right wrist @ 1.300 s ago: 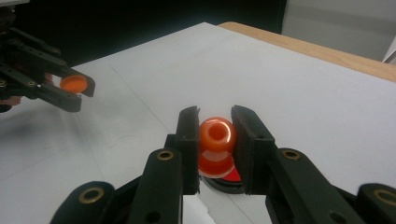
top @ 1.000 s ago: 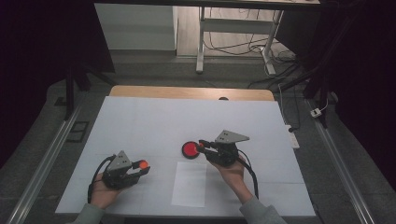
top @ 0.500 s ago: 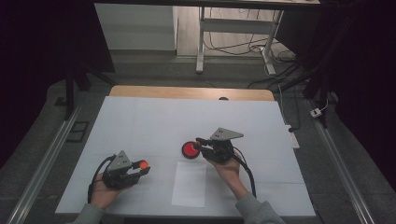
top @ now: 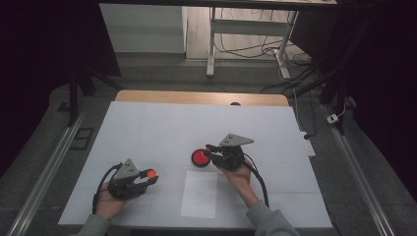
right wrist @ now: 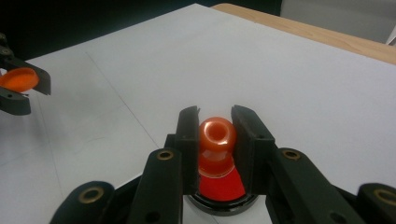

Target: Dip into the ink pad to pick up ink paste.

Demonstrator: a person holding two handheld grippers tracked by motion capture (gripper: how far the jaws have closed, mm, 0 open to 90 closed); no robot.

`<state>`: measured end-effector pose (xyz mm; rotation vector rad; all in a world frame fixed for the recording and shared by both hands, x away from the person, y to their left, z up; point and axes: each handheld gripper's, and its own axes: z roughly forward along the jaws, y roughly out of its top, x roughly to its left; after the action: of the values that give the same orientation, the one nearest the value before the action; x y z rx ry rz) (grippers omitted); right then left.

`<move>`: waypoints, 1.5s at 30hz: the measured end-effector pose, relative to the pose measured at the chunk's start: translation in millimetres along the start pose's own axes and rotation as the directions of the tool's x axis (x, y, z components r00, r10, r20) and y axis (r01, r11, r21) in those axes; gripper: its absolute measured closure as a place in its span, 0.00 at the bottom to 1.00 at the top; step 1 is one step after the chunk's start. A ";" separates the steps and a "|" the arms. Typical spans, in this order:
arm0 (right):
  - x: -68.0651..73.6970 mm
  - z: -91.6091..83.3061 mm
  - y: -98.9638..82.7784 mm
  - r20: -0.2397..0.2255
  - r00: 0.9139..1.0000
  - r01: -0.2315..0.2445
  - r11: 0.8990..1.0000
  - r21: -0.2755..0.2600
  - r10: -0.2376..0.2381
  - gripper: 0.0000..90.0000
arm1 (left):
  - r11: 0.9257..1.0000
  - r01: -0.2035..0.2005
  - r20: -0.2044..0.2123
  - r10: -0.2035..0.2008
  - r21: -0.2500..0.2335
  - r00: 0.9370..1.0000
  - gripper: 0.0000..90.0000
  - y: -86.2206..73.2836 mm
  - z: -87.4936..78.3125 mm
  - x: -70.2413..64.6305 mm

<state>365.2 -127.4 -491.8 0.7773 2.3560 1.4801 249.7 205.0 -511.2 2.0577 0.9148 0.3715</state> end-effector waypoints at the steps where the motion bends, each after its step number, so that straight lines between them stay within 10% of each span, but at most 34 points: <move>1: 0.0 0.0 0.0 0.000 1.000 0.000 1.000 0.000 0.000 0.80 | 1.000 0.000 0.000 0.000 0.000 1.000 0.71 0.0 0.0 0.0; 45: -3.5 36.3 -13.2 0.025 0.999 0.041 0.994 0.101 -0.044 0.80 | 1.000 -0.002 0.006 0.002 0.006 1.000 0.71 -0.5 0.8 -0.3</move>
<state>381.3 -106.5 -520.2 0.7605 2.4277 1.3343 249.8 204.6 -512.1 2.0639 0.9112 0.3640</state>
